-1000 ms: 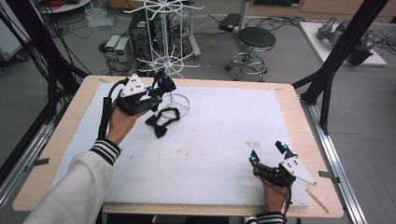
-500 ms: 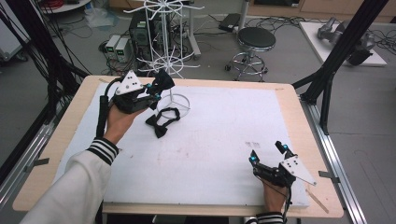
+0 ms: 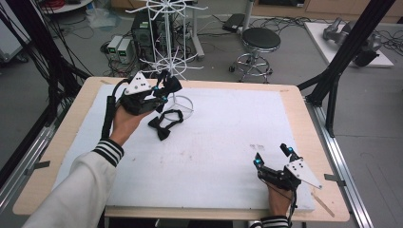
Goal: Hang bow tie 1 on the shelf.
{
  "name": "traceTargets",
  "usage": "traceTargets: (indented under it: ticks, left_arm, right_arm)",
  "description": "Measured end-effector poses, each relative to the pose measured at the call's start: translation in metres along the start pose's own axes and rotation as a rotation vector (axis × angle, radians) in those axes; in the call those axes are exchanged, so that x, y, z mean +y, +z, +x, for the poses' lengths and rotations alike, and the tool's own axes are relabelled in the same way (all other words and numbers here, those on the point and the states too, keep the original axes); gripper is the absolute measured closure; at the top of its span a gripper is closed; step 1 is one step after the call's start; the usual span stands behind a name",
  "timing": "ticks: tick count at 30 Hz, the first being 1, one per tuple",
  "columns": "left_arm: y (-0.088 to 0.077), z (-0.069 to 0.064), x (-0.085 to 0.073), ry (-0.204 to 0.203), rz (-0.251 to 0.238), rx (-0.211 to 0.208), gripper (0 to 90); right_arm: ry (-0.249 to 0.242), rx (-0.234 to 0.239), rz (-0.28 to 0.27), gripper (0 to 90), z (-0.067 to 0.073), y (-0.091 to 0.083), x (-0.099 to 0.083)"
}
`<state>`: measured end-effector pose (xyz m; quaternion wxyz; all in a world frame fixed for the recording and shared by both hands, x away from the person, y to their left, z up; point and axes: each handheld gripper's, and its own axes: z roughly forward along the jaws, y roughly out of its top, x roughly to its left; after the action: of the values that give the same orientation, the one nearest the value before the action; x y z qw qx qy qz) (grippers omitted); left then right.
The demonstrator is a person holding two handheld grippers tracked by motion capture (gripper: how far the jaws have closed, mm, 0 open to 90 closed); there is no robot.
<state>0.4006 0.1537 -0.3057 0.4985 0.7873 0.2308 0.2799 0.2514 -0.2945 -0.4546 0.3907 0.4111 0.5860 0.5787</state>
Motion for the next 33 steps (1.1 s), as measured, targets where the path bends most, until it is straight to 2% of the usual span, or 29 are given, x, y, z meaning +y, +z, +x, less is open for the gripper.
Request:
traceTargets:
  ticks: [6,19,33]
  left_arm:
    - [0.006,-0.002,-0.005,-0.004,0.021,-0.015,75.1]
    - [0.013,-0.004,-0.016,-0.042,0.038,-0.043,75.1]
    - [0.015,0.005,-0.033,-0.142,0.026,-0.080,72.5]
  right_arm:
    - [0.003,-0.001,0.001,3.0,0.000,0.000,0.000]
    - [0.006,-0.001,0.001,3.0,0.000,0.000,0.000]
    - [0.009,-0.001,0.004,3.0,0.000,0.000,0.000]
